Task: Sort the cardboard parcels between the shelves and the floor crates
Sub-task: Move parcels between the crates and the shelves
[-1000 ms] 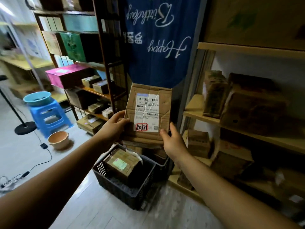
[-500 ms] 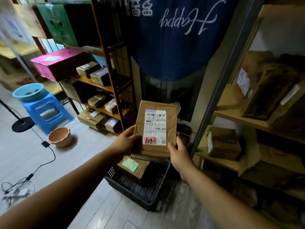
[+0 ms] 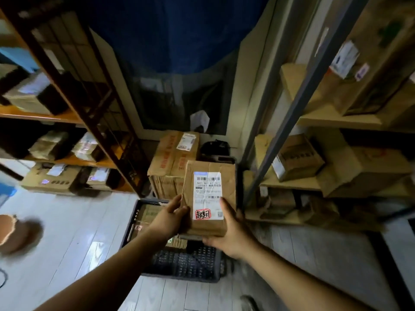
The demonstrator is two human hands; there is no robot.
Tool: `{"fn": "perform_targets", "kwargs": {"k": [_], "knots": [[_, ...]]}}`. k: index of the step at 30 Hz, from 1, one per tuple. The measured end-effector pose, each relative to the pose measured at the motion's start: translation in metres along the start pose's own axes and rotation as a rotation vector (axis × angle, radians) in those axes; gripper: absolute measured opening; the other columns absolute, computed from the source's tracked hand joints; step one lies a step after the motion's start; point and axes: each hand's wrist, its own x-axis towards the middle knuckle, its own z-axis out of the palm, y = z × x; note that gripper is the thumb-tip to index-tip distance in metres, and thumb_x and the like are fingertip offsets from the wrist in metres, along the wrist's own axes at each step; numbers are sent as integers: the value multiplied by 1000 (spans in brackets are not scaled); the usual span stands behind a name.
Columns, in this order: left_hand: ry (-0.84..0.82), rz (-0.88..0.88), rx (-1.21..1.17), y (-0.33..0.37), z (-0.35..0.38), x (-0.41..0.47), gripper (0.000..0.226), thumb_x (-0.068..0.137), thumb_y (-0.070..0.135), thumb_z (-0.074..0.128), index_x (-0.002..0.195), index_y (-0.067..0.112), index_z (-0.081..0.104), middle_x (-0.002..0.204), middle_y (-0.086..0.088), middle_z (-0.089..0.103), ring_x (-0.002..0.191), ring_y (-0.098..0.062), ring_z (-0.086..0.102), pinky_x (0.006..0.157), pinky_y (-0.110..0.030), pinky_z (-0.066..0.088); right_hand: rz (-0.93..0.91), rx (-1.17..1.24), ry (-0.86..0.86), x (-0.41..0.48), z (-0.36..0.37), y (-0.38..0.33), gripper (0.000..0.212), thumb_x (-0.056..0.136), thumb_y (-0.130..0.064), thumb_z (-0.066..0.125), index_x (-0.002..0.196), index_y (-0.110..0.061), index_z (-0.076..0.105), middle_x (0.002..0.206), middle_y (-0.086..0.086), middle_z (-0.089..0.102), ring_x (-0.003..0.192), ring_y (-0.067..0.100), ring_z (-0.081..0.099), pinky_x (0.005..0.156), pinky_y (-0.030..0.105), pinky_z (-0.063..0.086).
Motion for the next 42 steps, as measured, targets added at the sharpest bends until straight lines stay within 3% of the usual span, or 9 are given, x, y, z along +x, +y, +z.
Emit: {"fn": "perform_targets", "kwargs": {"k": [3,12,18,22,25,28,32,36,42], "knots": [[-21,-11,36,-26,-19,34,40,100,15,44,135,33,42,111,-2,64,97,-19,63,81,-40,55,48,-92,52,17,29,5,122,73,-42,78,150,-28,-15,153,9,-7,143,24,12,110,22,22],[-31,-23,40,-138,-29,134,40,101,16,41,137,35,41,117,-2,63,97,-21,63,67,-31,54,87,-195,124,102,127,89,115,76,-48,73,149,-33,-15,154,9,-23,145,26,11,113,29,26],[-40,-36,91,-234,-16,205,42,101,13,40,140,30,41,98,3,66,75,-11,63,52,-21,52,90,-233,144,155,195,179,117,76,-48,74,149,-31,-15,152,9,-30,146,25,0,114,26,16],[-43,34,180,-275,-14,243,39,101,21,41,135,39,43,92,2,67,79,-23,59,63,-29,47,51,-285,224,185,229,227,111,77,-54,69,151,-30,-10,153,8,-23,145,29,8,115,30,21],[-69,67,261,-291,-16,259,39,101,23,40,136,40,41,99,-2,65,75,-18,60,57,-21,50,9,-330,285,197,240,246,107,76,-58,67,152,-30,-3,153,5,-15,140,29,20,112,35,30],[-91,153,402,-320,-18,280,43,100,28,41,140,42,38,117,-4,63,96,-24,60,78,-32,48,5,-341,299,208,260,269,106,76,-59,66,152,-30,-2,153,4,-12,138,29,23,111,33,31],[-60,238,519,-346,-19,290,42,98,26,45,139,36,42,119,2,64,102,-18,61,80,-27,49,16,-395,294,208,274,286,102,79,-61,62,151,-31,-4,154,8,-12,135,32,24,110,32,28],[-109,262,558,-355,-20,291,35,99,19,45,132,31,48,105,4,64,81,-2,60,55,-4,42,29,-445,292,204,283,295,98,81,-64,57,152,-30,-2,154,7,-10,130,33,29,109,33,28],[-128,305,728,-356,-31,295,36,95,31,52,131,27,54,124,4,64,111,-15,60,93,-31,47,42,-541,297,202,287,294,92,83,-66,51,152,-29,2,154,5,-4,118,33,38,99,32,34]]}}
